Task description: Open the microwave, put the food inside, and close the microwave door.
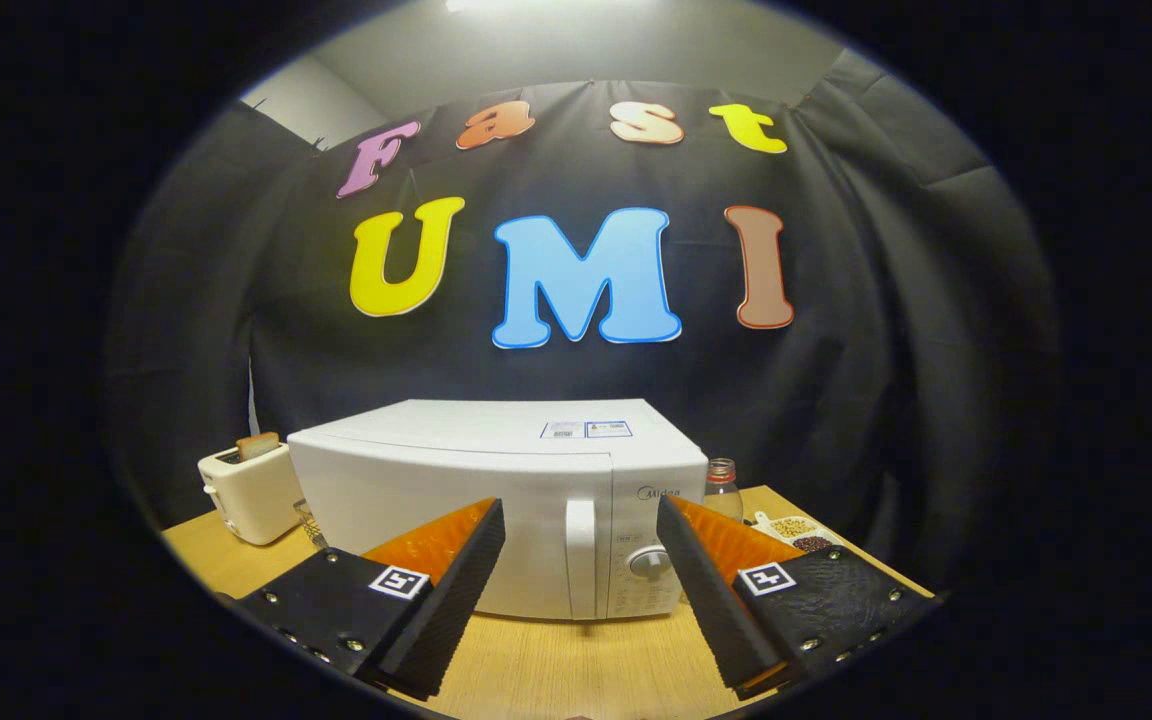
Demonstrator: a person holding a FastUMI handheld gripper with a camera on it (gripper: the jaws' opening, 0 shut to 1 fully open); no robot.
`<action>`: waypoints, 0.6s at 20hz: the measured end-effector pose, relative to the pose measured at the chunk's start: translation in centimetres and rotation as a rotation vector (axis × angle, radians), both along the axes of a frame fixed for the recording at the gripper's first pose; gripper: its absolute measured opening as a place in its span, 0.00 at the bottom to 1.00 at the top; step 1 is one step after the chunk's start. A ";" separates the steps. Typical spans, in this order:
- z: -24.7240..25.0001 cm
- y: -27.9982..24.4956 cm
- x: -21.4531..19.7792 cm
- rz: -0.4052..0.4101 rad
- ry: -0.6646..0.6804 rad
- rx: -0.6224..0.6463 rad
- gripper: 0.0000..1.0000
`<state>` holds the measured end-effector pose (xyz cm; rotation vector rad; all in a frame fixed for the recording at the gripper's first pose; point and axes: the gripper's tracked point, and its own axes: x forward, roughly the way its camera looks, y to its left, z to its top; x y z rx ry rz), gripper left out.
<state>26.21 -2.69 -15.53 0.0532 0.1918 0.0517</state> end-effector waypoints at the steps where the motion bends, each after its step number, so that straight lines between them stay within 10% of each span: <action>1: -0.8 0.0 0.6 0.002 0.017 -0.004 0.97; 9: -6.6 0.3 4.4 0.015 0.120 -0.014 0.97; 12: -8.8 0.6 5.1 0.019 0.179 0.011 0.79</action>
